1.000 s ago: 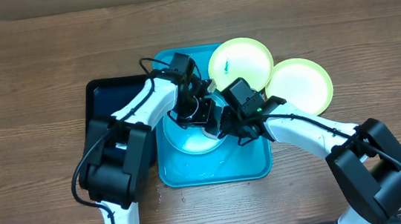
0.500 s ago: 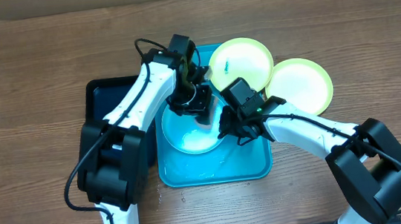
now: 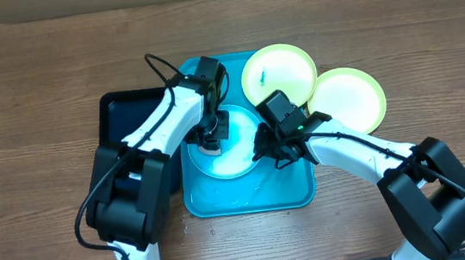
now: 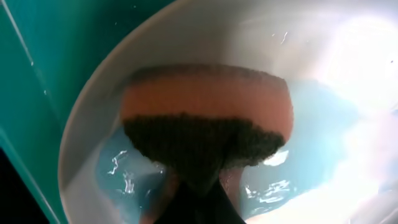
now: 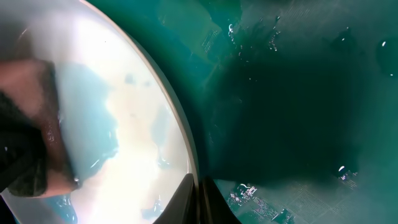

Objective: Clean dirty plates on tray and stack at the side
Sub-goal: 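Carry the sponge with the left gripper back onto the black tray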

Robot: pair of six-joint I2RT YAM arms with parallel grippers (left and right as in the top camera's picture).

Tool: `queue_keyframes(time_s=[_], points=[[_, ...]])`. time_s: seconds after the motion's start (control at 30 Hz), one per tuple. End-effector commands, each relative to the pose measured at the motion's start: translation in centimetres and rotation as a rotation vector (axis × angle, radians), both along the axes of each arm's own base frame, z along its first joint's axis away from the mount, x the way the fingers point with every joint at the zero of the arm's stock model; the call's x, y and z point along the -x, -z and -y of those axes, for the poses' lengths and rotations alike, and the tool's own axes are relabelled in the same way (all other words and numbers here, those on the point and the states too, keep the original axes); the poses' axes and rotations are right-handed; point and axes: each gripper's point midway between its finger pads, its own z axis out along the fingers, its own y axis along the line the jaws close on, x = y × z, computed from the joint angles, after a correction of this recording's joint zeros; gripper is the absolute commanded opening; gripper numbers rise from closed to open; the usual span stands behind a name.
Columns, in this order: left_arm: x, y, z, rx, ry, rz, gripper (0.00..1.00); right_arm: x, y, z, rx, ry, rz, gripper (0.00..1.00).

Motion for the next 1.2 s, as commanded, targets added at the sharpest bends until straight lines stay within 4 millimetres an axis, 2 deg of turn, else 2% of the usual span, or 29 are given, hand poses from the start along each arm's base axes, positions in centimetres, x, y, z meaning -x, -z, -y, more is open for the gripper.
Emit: queue_keyframes(time_s=[0.0,0.13,0.23,0.43,0.5,0.6,0.73,0.83,0.87,1.0,1.17], points=[[1.6,1.8,-0.2,0.026,-0.041,-0.044,0.04,0.1,0.0,-0.1,-0.007,-0.003,0.001,0.04],[2.9,2.0,2.7,0.2,0.001,-0.105,0.04,0.1,0.0,-0.1,-0.007,-0.003,0.001,0.04],[3.3,1.6,3.9,0.272,0.015,-0.127,0.04,0.1,0.0,-0.1,-0.007,-0.003,0.001,0.04],[3.5,-0.4,6.8,0.478,0.106,-0.155,0.04,0.1,0.0,-0.1,-0.007,-0.003,0.001,0.04],[2.8,-2.0,6.9,0.533,0.087,-0.164,0.04,0.1,0.0,-0.1,-0.007,-0.003,0.001,0.04],[1.6,-3.9,6.0,0.55,0.07,-0.153,0.04,0.1,0.0,-0.1,-0.006,-0.006,0.002,0.04],[0.3,-6.7,4.1,0.557,0.054,-0.102,0.04,0.1,0.0,-0.1,-0.006,-0.006,0.002,0.04],[-0.8,-8.8,1.3,0.531,0.011,-0.032,0.04,0.1,0.0,-0.1,-0.006,-0.006,0.002,0.04],[-1.4,-9.9,-1.2,0.495,-0.035,0.014,0.04,0.1,0.0,-0.1,-0.006,-0.006,0.002,0.04],[-1.5,-10.9,-6.9,0.383,-0.149,0.058,0.04,0.1,0.0,-0.1,-0.006,-0.006,0.002,0.04],[0.2,-9.4,-14.2,0.133,-0.369,0.003,0.04,0.0,0.0,-0.1,-0.008,-0.006,0.005,0.04]])
